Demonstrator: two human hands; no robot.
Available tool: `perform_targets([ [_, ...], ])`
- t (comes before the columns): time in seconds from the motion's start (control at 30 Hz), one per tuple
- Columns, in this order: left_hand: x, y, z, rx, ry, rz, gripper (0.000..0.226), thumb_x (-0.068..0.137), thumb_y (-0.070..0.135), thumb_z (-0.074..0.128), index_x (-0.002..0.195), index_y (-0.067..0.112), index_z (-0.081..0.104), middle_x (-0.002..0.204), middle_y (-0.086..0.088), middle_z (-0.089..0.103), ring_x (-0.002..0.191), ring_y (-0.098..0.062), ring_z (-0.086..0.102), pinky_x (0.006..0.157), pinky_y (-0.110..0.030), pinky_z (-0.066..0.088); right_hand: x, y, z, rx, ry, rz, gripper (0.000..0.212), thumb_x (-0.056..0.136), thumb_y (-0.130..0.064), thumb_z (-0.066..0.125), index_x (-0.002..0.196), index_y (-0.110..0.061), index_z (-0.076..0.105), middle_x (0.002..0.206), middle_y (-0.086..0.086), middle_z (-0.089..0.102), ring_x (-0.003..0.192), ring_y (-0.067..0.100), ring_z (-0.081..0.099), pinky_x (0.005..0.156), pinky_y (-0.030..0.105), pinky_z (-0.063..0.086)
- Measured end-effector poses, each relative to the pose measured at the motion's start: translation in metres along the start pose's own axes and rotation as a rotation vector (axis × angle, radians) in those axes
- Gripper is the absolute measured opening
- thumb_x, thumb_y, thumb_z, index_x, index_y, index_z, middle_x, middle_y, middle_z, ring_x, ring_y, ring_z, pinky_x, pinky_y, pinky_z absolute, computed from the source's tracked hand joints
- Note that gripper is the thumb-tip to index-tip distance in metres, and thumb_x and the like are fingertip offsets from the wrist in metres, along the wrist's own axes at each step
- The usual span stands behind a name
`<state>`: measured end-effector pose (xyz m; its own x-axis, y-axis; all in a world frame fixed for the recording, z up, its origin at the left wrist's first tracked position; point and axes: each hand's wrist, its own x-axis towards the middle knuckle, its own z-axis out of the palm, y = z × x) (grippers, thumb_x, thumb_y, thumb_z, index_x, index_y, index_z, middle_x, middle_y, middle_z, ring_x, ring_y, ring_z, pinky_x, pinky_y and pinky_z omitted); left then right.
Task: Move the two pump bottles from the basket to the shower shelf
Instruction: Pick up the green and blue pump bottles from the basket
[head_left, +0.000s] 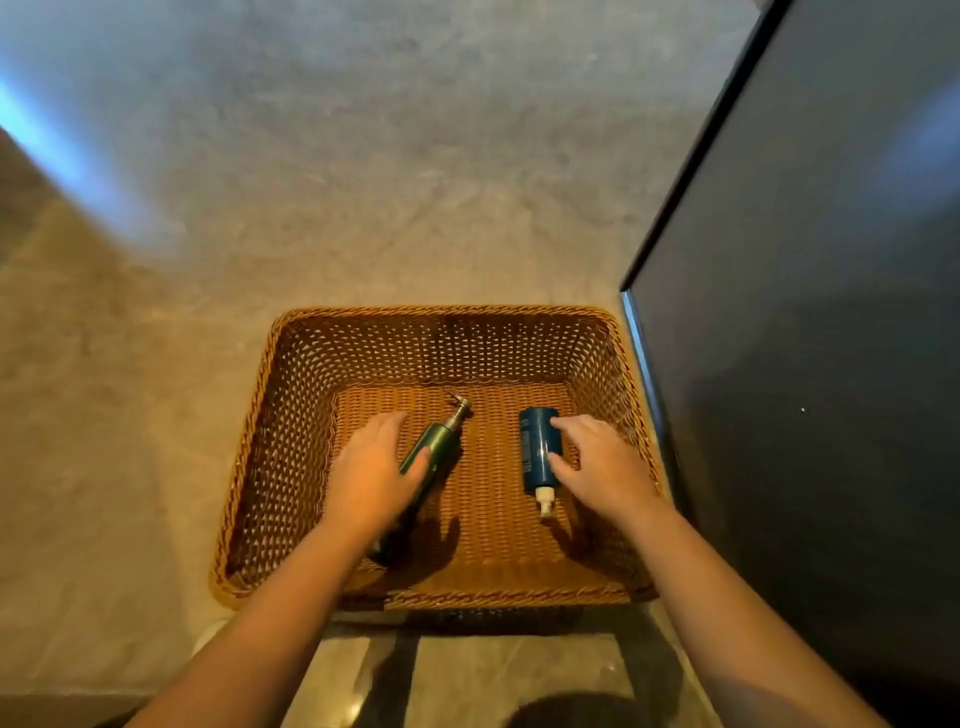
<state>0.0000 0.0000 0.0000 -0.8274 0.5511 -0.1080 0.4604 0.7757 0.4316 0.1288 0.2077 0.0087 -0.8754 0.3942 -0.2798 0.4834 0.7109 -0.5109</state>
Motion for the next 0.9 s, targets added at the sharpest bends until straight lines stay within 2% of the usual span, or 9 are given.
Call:
perform_targets([
  [0.1,0.007,-0.015,0.028,-0.041,0.0,-0.021,0.054,0.082,0.03,0.059,0.128,0.01,0.039,0.131,-0.011,0.051,0.12,-0.024,0.046,0.099,-0.041,0.04,0.019,0.011,0.02,-0.025,0.019,-0.034,0.045,0.086,-0.026,0.053,0.128,-0.018,0.039,0.133,0.004,0.048,0.122,0.02,0.039,0.097,0.038,0.039],
  [0.23,0.015,-0.033,0.059,-0.065,-0.077,-0.068,0.057,0.082,0.032,0.058,0.131,0.012,0.037,0.133,-0.01,0.049,0.12,-0.024,0.045,0.098,-0.04,0.04,0.034,0.025,0.044,-0.1,-0.011,-0.041,0.044,0.085,-0.023,0.054,0.127,-0.017,0.04,0.13,0.006,0.049,0.119,0.023,0.041,0.094,0.04,0.039],
  [0.4,0.023,-0.049,0.079,-0.087,-0.123,-0.069,0.056,0.082,0.033,0.059,0.129,0.013,0.037,0.131,-0.01,0.05,0.119,-0.025,0.046,0.097,-0.041,0.04,0.049,0.035,0.059,-0.233,-0.072,-0.1,0.051,0.081,-0.016,0.057,0.129,-0.017,0.038,0.131,0.007,0.048,0.121,0.026,0.04,0.097,0.042,0.038],
  [0.53,0.034,-0.051,0.088,-0.114,-0.194,-0.05,0.057,0.079,0.033,0.063,0.127,0.015,0.039,0.123,-0.012,0.054,0.111,-0.026,0.049,0.091,-0.04,0.041,0.059,0.042,0.067,-0.354,-0.128,-0.157,0.053,0.08,-0.012,0.057,0.129,-0.017,0.038,0.134,0.007,0.046,0.125,0.027,0.036,0.102,0.043,0.035],
  [0.63,0.039,-0.053,0.095,-0.118,-0.294,-0.061,0.065,0.076,0.033,0.066,0.13,0.015,0.035,0.123,-0.011,0.052,0.11,-0.025,0.047,0.092,-0.04,0.041,0.063,0.053,0.072,-0.488,-0.177,-0.179,0.058,0.08,-0.012,0.056,0.132,-0.021,0.033,0.142,0.005,0.038,0.131,0.026,0.028,0.106,0.045,0.031],
  [0.9,0.046,-0.066,0.107,-0.199,-0.355,-0.143,0.072,0.072,0.023,0.072,0.132,0.018,0.032,0.126,-0.014,0.051,0.108,-0.03,0.051,0.093,-0.045,0.045,0.069,0.072,0.081,-0.616,-0.204,-0.274,0.069,0.082,-0.01,0.054,0.138,-0.027,0.018,0.154,0.0,0.01,0.139,0.027,0.007,0.11,0.05,0.016],
])
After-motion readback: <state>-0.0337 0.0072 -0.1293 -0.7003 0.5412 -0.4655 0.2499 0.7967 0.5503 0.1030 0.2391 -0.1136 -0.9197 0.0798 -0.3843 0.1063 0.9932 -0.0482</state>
